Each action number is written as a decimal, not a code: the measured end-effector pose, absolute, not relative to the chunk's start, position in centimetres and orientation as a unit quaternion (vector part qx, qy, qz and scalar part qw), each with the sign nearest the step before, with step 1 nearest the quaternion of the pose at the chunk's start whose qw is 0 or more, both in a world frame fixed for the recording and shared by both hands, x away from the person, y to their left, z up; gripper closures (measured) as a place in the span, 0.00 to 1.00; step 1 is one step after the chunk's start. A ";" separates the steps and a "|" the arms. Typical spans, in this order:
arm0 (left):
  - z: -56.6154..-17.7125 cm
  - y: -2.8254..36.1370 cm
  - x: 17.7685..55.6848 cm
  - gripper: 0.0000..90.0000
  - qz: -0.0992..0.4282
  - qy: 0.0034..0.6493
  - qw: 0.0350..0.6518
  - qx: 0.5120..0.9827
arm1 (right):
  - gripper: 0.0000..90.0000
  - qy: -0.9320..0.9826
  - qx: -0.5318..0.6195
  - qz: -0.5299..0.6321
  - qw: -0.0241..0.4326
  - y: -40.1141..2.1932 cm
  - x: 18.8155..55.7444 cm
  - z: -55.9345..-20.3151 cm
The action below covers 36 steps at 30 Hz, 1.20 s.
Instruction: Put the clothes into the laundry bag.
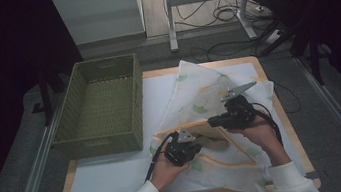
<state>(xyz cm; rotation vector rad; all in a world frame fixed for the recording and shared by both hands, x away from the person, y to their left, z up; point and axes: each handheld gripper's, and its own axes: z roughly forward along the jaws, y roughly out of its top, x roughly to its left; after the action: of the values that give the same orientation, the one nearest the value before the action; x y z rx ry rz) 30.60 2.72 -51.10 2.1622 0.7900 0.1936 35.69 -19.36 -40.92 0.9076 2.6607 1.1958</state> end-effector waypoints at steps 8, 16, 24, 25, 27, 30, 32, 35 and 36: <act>-50.5 6.1 29.1 1.00 0.074 0.327 0.415 0.846 | 0.95 0.875 0.293 0.383 0.035 -19.0 35.6 -41.5; -50.4 8.2 28.2 1.00 0.066 0.341 0.422 0.837 | 0.94 0.881 0.295 0.368 0.030 -18.4 35.6 -42.4; -50.6 9.1 27.8 1.00 0.062 0.349 0.423 0.834 | 0.94 0.887 0.291 0.357 0.021 -17.9 35.3 -43.1; -50.5 9.1 27.7 1.00 0.061 0.348 0.424 0.834 | 0.94 0.888 0.291 0.355 0.020 -17.8 35.3 -43.2; -50.4 9.2 27.6 1.00 0.061 0.348 0.426 0.833 | 0.94 0.891 0.286 0.351 0.018 -17.6 35.2 -43.4; -50.4 9.4 27.5 0.99 0.061 0.350 0.426 0.832 | 0.94 0.893 0.287 0.346 0.015 -17.4 35.1 -43.8; -50.4 9.6 27.6 0.99 0.060 0.353 0.426 0.831 | 0.94 0.895 0.285 0.343 0.012 -17.3 35.1 -44.1; -50.5 9.9 27.6 0.99 0.059 0.357 0.428 0.828 | 0.94 0.896 0.287 0.338 0.011 -17.1 35.0 -44.5; -50.5 9.9 27.6 0.99 0.059 0.358 0.428 0.828 | 0.94 0.897 0.287 0.337 0.010 -17.1 35.0 -44.6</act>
<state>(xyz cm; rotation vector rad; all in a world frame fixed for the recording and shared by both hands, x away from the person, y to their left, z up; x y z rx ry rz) 27.62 9.92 -50.45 2.0677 0.8937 0.1465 34.98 -17.09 -44.57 0.8951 2.7984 1.0516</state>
